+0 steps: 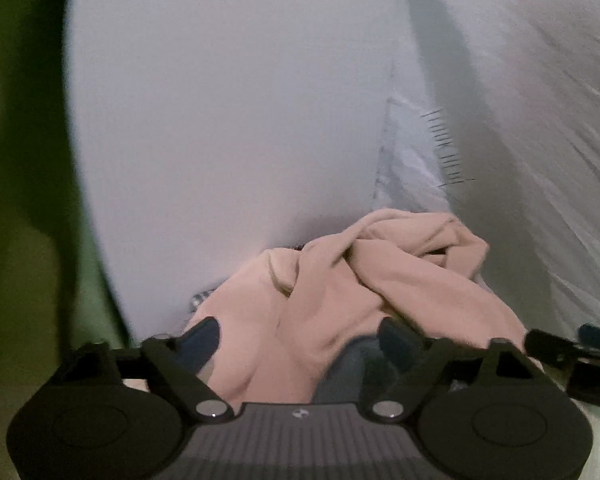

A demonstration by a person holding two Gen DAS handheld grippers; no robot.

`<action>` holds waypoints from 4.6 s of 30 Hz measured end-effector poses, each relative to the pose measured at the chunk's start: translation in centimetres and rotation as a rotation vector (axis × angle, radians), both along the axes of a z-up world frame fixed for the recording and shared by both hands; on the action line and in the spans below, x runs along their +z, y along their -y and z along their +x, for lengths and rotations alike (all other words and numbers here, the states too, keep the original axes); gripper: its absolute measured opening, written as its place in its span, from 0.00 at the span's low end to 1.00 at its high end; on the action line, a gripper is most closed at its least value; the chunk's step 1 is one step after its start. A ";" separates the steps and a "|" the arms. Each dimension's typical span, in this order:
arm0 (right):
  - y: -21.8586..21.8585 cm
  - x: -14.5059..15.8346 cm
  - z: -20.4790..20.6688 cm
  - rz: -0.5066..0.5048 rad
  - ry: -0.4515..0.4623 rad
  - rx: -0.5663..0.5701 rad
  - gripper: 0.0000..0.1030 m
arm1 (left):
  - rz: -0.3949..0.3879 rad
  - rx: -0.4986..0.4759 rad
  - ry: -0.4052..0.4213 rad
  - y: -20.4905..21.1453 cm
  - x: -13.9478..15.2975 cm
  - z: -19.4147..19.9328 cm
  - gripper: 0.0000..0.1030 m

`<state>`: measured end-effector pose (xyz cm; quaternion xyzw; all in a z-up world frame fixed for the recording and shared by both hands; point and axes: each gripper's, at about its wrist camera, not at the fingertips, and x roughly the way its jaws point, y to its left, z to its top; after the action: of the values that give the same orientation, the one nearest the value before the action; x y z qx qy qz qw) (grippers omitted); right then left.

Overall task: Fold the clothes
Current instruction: 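Grasp the pink sweater from the heap with both grippers, then lift the pink sweater and carry it onto the open mat with both grippers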

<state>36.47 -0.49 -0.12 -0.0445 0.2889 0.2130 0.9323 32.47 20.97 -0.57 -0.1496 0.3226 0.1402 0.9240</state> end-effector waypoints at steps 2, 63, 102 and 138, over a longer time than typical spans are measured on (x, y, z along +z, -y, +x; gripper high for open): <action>-0.9 -0.8 2.2 0.031 -0.043 0.005 0.89 | -0.055 0.016 -0.017 -0.6 -1.0 1.5 0.72; 45.5 -5.4 -40.9 0.103 -0.228 -0.619 0.63 | -0.111 -0.330 -0.252 36.6 -3.5 -31.1 0.58; 55.7 -13.4 -32.9 0.052 -0.341 -0.952 0.04 | -0.037 -0.291 -0.358 38.4 -7.0 -22.4 0.68; 49.7 -12.5 -14.6 0.174 -0.343 -0.595 0.41 | 0.048 -0.220 -0.542 39.5 -12.1 -18.7 0.87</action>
<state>21.88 -50.24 -12.62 0.1577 0.4223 -0.0398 0.8918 13.73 -18.53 -12.67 -0.0490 0.5685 0.0816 0.8172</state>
